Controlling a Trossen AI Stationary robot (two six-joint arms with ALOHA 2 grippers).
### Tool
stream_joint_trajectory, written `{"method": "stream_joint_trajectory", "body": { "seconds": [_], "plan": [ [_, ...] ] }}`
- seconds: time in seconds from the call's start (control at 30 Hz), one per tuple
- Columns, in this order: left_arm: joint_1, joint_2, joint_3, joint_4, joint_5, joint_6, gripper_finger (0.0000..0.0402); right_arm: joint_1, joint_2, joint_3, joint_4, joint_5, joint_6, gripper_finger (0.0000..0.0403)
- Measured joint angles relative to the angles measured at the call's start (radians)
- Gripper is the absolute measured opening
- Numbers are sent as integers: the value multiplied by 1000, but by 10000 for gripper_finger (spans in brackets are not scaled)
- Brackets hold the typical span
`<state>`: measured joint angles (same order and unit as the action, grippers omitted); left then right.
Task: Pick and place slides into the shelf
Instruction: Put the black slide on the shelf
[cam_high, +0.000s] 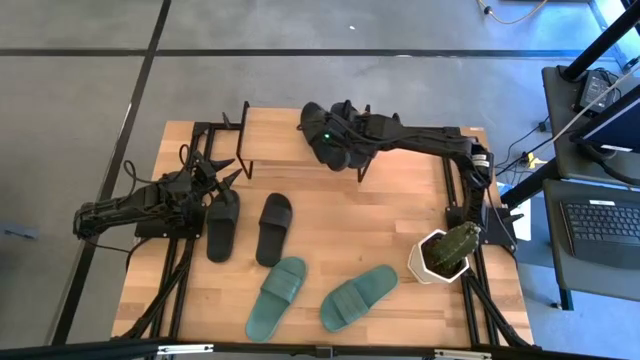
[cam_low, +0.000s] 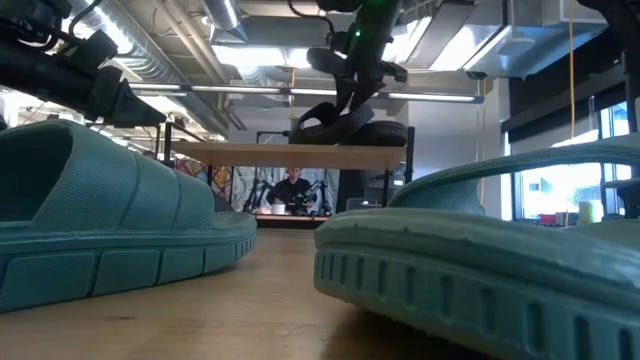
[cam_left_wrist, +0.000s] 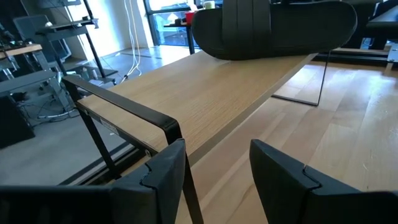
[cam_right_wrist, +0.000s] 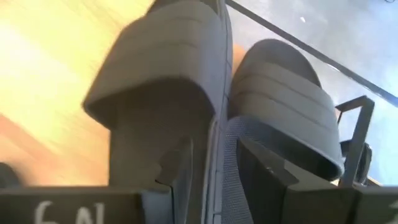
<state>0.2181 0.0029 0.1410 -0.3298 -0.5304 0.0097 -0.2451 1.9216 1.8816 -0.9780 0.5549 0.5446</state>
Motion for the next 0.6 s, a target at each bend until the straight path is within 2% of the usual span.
{"method": "stream_joint_trajectory", "body": {
  "seconds": [0.37, 0.6],
  "plan": [
    [0, 0, 0, 0, -2, 0, 172, 7, -44, 0, -212, -8, 45, 126],
    [0, 0, 0, 0, -2, 0, 172, 18, -43, -2, -231, -17, 56, 126]
  ]
}}
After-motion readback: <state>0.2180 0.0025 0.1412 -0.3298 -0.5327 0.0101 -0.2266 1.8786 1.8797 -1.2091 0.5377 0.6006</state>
